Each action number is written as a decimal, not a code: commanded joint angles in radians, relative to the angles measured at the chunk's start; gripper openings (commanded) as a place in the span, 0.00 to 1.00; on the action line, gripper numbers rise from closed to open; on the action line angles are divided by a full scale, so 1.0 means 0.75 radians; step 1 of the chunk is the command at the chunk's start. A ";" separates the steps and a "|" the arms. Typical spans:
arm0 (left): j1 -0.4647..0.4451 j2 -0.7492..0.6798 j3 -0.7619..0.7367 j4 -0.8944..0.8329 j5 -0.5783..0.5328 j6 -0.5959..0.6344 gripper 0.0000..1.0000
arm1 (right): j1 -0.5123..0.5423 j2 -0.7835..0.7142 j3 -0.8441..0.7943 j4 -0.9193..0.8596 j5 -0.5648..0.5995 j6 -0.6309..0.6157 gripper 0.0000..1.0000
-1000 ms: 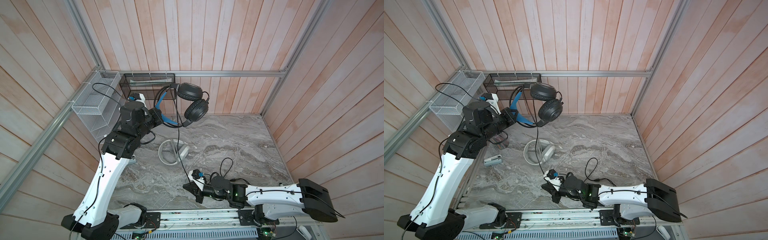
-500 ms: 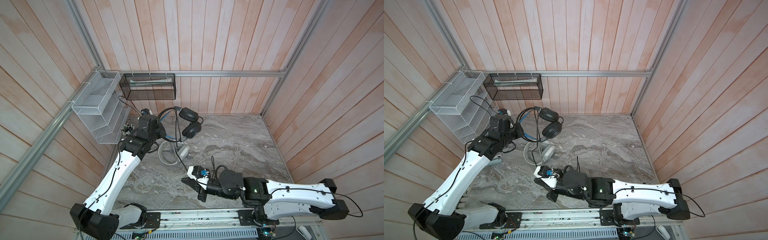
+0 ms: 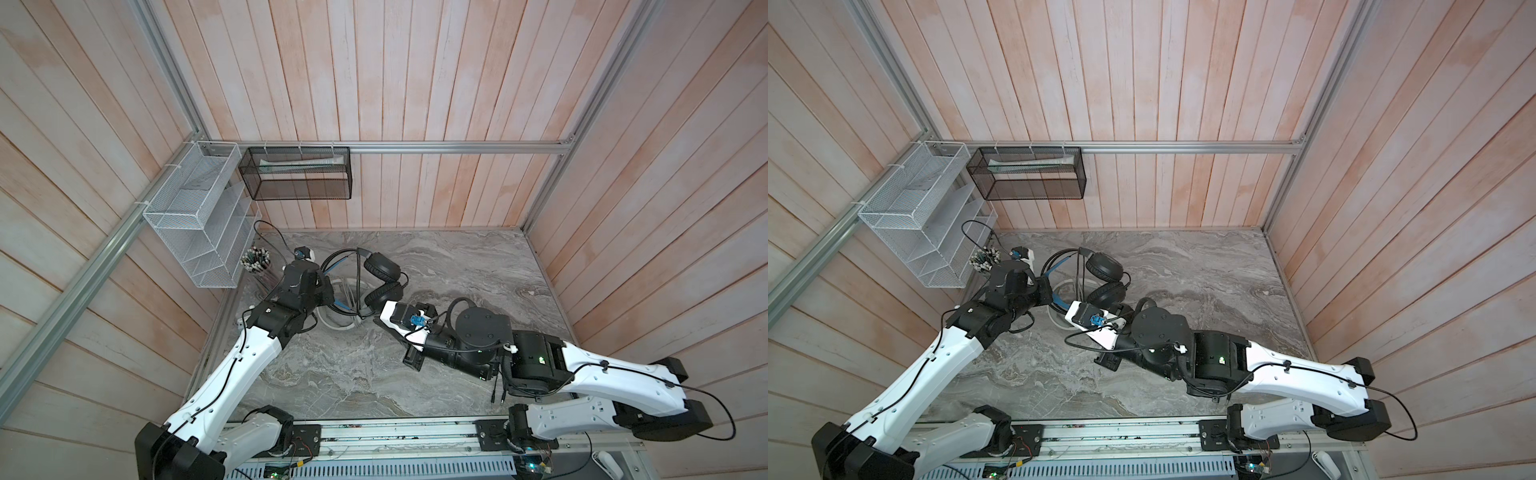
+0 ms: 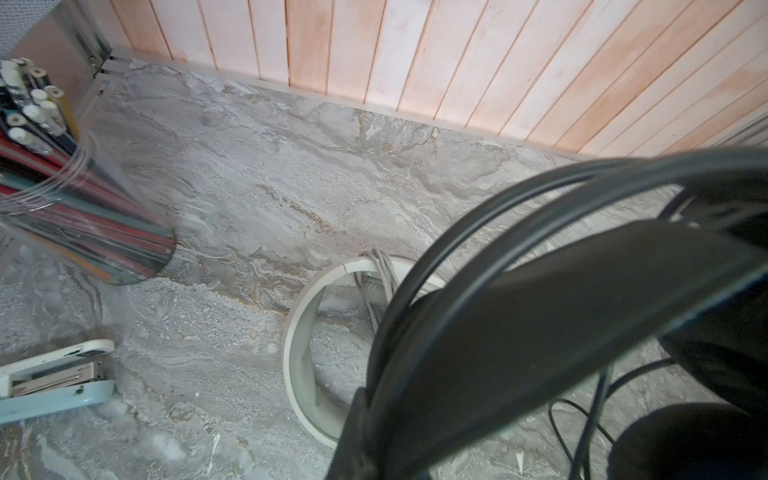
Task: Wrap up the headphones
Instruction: 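Carry the cable up and over the held headset with the right gripper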
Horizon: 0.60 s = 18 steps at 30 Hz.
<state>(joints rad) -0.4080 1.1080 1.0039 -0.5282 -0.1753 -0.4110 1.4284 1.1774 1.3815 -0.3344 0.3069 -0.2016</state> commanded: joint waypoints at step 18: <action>-0.128 0.001 -0.077 0.123 0.048 0.115 0.00 | -0.374 0.238 0.182 -0.010 -0.278 -0.099 0.00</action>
<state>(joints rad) -0.4900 1.1477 0.9607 -0.5072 -0.1535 -0.3531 1.1862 1.3453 1.4788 -0.3412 0.1200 -0.2554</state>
